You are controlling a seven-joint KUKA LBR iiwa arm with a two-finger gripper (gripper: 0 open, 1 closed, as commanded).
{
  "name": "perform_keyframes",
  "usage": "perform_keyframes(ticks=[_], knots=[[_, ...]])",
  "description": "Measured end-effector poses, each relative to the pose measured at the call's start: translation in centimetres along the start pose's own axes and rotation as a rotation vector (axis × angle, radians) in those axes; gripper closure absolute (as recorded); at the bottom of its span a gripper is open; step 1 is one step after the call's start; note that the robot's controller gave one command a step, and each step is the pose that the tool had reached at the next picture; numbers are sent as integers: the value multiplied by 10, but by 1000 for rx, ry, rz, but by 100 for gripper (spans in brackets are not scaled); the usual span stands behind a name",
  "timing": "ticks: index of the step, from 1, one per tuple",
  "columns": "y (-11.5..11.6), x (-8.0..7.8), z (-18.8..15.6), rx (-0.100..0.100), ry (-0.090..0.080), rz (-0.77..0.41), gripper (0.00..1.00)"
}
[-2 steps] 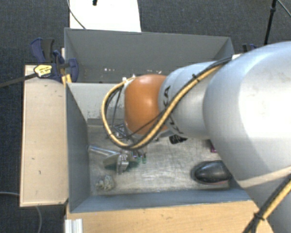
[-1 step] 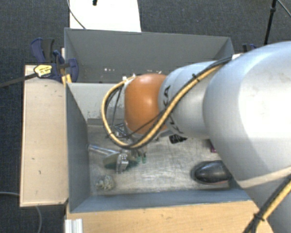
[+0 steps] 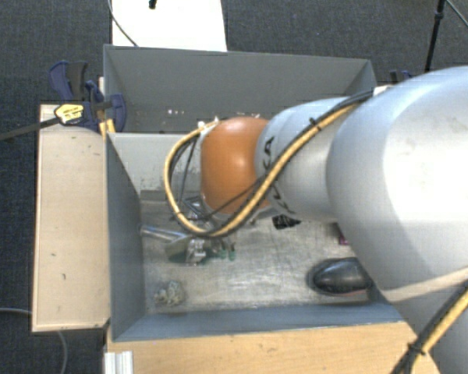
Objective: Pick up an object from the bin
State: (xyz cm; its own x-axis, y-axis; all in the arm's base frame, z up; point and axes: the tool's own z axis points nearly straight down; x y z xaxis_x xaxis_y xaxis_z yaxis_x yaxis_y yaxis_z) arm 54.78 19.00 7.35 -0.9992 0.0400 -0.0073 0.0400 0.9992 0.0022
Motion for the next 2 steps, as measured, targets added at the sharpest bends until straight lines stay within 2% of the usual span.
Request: perform_keyframes(ticks=[1, 2], knots=[[0, -2, -32, 0, 3, 4, 100], [1, -5, -113, -2, -2, 4, 100]])
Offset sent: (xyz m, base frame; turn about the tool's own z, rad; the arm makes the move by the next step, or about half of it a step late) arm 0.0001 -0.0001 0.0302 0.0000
